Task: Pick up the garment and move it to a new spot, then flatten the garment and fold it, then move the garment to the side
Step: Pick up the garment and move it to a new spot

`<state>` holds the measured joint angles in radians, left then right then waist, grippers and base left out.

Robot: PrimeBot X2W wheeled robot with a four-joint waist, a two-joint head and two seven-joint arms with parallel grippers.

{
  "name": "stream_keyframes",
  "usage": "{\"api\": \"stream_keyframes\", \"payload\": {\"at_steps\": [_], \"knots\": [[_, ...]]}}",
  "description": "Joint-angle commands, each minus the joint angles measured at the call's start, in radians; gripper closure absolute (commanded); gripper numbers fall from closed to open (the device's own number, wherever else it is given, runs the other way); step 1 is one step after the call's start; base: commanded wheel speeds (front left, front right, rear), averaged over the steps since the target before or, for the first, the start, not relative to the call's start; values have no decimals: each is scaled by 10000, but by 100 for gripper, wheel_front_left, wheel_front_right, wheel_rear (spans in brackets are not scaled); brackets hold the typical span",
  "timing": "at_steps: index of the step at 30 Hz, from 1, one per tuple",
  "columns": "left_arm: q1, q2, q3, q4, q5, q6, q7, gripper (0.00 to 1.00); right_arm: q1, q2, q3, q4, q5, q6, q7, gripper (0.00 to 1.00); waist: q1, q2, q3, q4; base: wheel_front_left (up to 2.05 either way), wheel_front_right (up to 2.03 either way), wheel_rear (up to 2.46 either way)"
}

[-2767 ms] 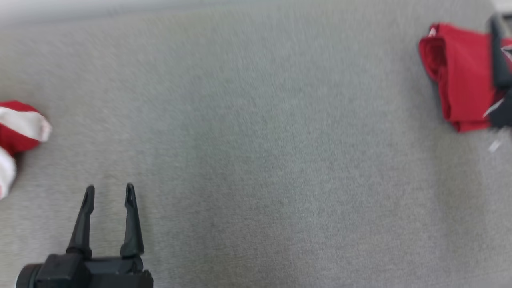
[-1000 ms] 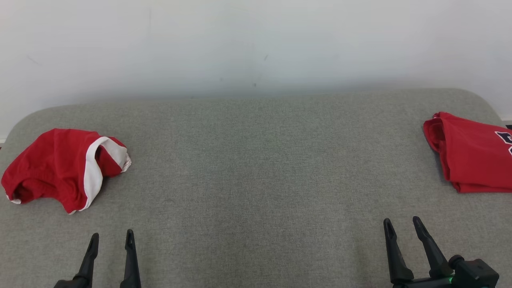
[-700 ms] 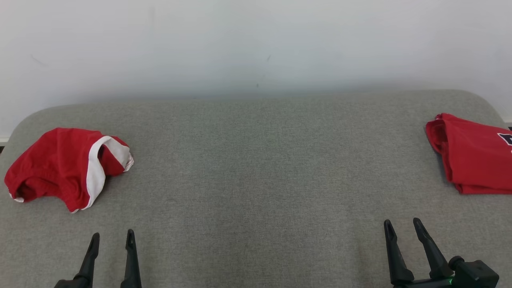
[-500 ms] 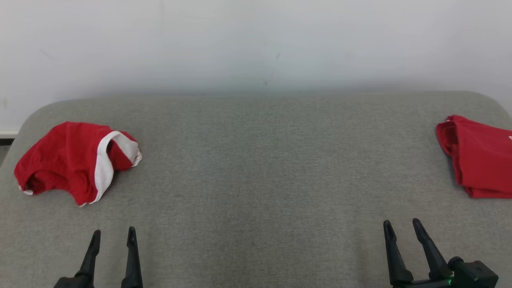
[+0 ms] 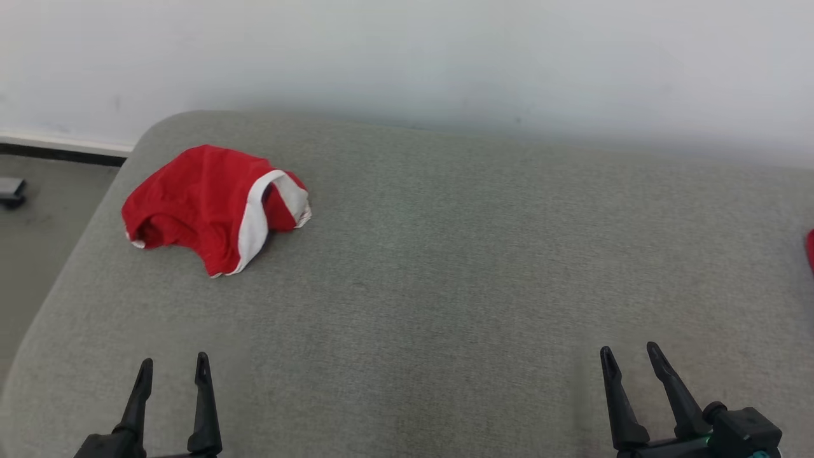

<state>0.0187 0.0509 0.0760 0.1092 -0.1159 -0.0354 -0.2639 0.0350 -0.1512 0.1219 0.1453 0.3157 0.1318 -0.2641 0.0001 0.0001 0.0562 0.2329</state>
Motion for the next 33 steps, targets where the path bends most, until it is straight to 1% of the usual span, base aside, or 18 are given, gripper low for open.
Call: {"api": "stream_keyframes", "payload": {"at_steps": [1,5,6,12,17,25,29,33], "knots": [[80,-7,5,-53,-56,76,-3,0,-142,-93,61,17,-42,-26,2,0,-1,-1,198,912,0,0,0],[175,-7,6,-136,-133,186,-3,0,-244,-202,152,31,-88,-26,1,0,-1,-1,294,1457,0,0,0],[175,-7,6,-136,-133,186,-3,0,-244,-202,152,31,-88,-26,1,0,-1,-1,294,1457,0,0,0],[297,-8,82,-131,-288,324,-3,0,-295,-284,265,80,-85,-26,1,0,-1,-1,333,2036,0,0,0],[345,-7,134,-127,-328,352,-3,0,-285,-291,364,146,-88,-26,1,0,-1,-1,282,2317,0,0,0],[464,-7,254,-171,-314,384,-3,0,-276,-330,497,196,-101,-26,1,0,-1,-1,205,2376,0,0,0],[373,-7,256,-129,-358,412,-3,0,-314,-396,518,201,-107,-26,1,0,-1,-1,263,2254,0,0,0],[-69,10,327,-93,-285,283,-3,0,-390,-428,470,136,-147,-26,1,0,-1,-1,423,2009,0,0,0]]}}
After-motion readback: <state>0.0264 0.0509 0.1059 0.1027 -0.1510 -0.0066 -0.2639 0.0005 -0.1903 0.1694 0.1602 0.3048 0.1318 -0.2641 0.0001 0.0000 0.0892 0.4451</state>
